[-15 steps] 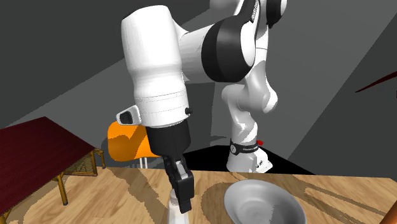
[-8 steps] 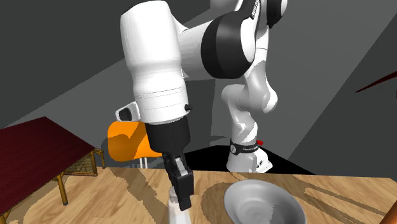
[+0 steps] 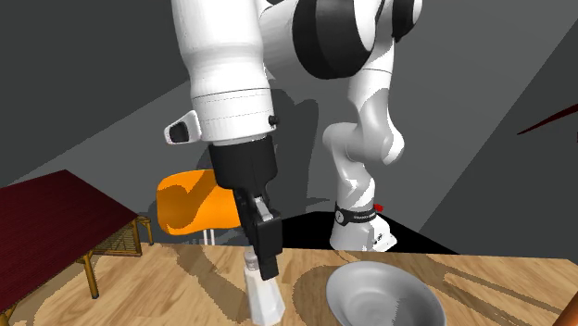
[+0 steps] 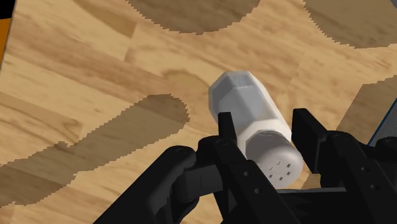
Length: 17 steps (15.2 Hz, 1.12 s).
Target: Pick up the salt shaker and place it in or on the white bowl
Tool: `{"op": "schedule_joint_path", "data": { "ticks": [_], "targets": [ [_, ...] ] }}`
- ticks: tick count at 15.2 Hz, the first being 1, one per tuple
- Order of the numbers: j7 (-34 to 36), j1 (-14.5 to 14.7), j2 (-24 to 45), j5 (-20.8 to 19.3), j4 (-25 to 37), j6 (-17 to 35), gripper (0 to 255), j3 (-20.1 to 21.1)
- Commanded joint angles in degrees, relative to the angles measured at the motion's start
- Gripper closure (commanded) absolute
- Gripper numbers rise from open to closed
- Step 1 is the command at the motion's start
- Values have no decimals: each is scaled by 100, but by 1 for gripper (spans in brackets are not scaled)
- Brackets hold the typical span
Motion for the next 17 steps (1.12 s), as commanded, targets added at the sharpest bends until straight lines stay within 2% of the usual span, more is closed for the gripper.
{"op": "schedule_joint_path", "data": {
  "ticks": [1, 13, 17],
  "targets": [
    [5, -3, -74, 9, 95, -167, 255, -13],
    [59, -26, -364, 18, 753, -1105, 255, -91],
    [221, 132, -891, 241, 387, -1213, 255, 11]
  ]
}}
